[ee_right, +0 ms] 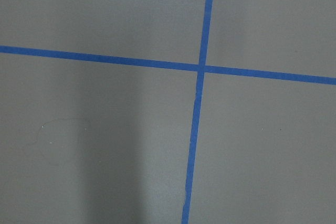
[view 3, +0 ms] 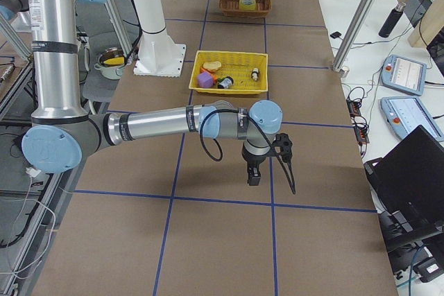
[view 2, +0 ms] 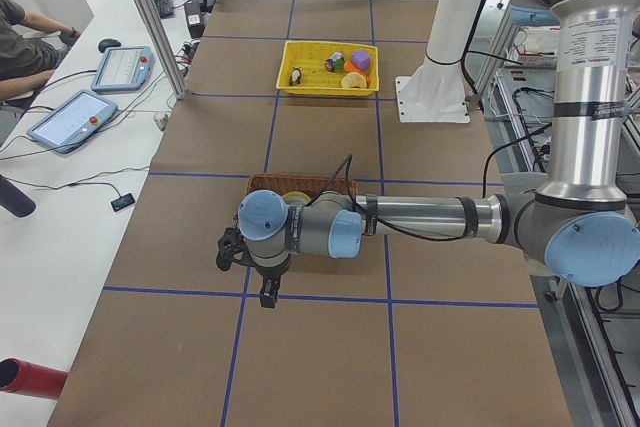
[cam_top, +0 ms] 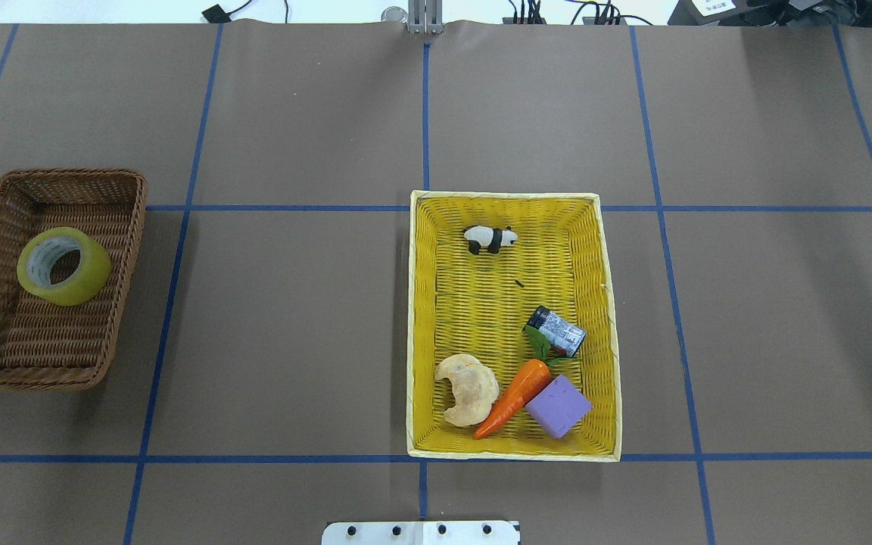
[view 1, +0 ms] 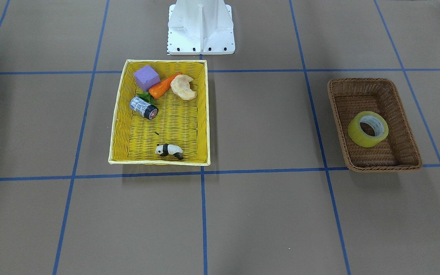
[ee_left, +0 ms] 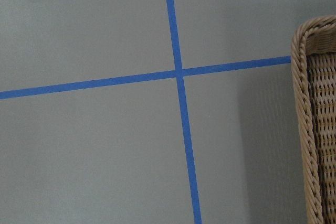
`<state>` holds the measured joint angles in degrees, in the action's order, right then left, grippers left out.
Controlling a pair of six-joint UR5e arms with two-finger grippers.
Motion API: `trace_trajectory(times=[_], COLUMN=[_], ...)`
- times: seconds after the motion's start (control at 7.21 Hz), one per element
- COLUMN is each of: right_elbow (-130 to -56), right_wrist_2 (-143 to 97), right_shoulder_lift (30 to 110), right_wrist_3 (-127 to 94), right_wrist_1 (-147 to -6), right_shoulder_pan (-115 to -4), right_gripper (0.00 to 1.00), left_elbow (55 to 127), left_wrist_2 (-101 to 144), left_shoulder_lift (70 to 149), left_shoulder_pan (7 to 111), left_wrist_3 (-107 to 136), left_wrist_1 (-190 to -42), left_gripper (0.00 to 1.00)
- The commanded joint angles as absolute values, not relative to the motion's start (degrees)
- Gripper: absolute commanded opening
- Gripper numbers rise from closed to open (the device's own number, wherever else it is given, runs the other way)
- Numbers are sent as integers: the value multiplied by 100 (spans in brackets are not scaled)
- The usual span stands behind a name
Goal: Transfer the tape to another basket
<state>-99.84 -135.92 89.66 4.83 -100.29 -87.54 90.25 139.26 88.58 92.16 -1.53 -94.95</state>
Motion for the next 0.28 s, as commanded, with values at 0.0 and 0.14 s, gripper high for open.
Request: trace_trajectory(times=[0.0, 0.14], right_elbow=[-10019, -9941], right_wrist_2=[-13614, -13597], right_shoulder_lift=[8930, 8947], right_wrist_3=[492, 483], right_wrist_1=[-10011, -9819], right_shoulder_pan=[-8763, -8763], right_gripper=[100, 100], left_elbow=[8912, 8938], left_wrist_2=[14133, 14133], left_shoulder_lift=[8886, 8912], left_shoulder_pan=[9440, 9439], left_wrist_3=[-167, -158], left_wrist_1=[-9501, -9510], left_gripper=[99, 99])
